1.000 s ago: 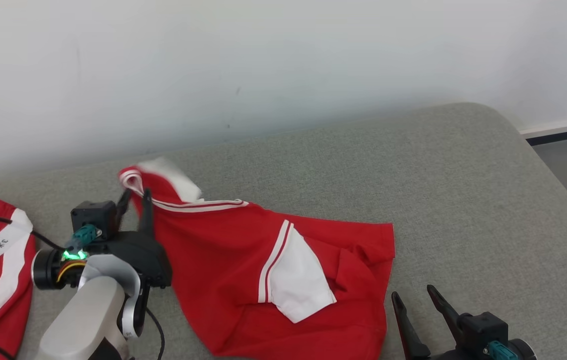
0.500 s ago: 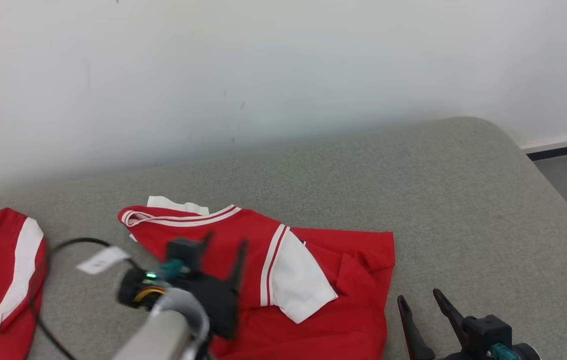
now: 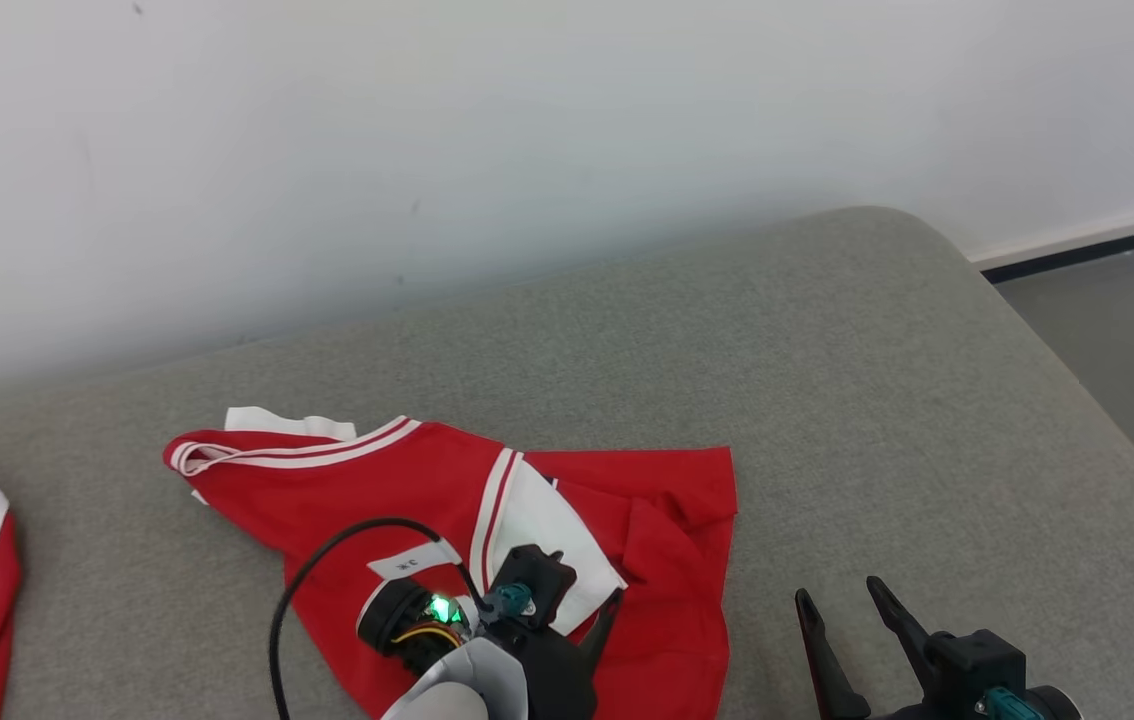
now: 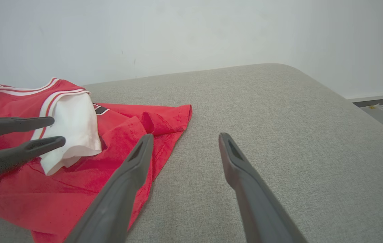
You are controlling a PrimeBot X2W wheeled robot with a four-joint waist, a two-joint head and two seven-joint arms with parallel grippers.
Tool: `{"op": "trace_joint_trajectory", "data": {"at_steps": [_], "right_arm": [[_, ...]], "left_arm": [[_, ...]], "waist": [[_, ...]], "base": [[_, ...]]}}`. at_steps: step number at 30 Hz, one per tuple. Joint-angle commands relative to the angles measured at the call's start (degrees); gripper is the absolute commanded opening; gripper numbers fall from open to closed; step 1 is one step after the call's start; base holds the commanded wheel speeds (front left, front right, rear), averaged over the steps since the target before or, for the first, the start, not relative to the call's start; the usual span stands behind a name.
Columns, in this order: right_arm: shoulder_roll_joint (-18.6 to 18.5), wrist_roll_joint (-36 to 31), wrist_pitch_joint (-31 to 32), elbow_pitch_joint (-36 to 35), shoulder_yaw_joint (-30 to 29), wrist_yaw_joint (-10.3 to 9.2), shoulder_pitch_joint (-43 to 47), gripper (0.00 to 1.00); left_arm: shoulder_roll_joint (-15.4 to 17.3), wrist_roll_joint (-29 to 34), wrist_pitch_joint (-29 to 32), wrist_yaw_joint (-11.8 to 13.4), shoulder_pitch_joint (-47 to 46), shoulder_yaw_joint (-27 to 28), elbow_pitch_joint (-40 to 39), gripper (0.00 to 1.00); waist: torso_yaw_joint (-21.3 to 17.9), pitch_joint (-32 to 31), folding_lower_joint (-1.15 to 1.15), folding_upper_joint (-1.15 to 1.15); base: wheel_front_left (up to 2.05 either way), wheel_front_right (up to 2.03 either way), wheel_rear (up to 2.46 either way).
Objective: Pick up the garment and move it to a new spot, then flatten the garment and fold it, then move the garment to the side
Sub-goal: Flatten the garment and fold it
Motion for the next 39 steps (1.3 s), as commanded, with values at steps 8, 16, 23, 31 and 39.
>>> {"op": "trace_joint_trajectory", "data": {"at_steps": [8, 16, 23, 31, 39], "right_arm": [[0.0, 0.4, -0.6, 0.0, 0.5, -0.12, -1.2, 1.0], [0.0, 0.6, -1.1, 0.5, -0.5, -0.12, -0.8, 1.0], [0.0, 0.3, -1.0, 0.3, -1.1, -0.12, -0.1, 1.0], [0.0, 0.2, -0.7, -0.2, -1.9, -0.12, 0.5, 1.0], [0.0, -0.1, -0.2, -0.5, -2.2, -0.12, 0.8, 1.0]], "left_arm": [[-0.5, 3.7, -0.2, 4.0, -2.3, -2.3, 5.9, 1.0], [-1.1, 1.4, -4.3, 4.6, -4.0, 0.0, 7.5, 0.0], [2.6, -5.1, -12.0, 9.7, -2.5, 11.5, 1.9, 0.0], [11.2, -8.0, -12.9, 15.1, 6.9, 22.2, -9.5, 0.0], [12.2, -11.4, -12.9, 18.2, 16.6, 30.2, -15.6, 0.0]], "waist": [[-3.8, 3.0, 0.0, 0.0], [-3.2, 3.2, 0.0, 0.0], [0.7, 1.9, 0.0, 0.0], [5.7, 0.6, 0.0, 0.0], [7.7, 0.0, 0.0, 0.0]], "base": [[0.0, 0.0, 0.0], [0.0, 0.0, 0.0], [0.0, 0.0, 0.0], [0.0, 0.0, 0.0], [0.0, 0.0, 0.0]]}}
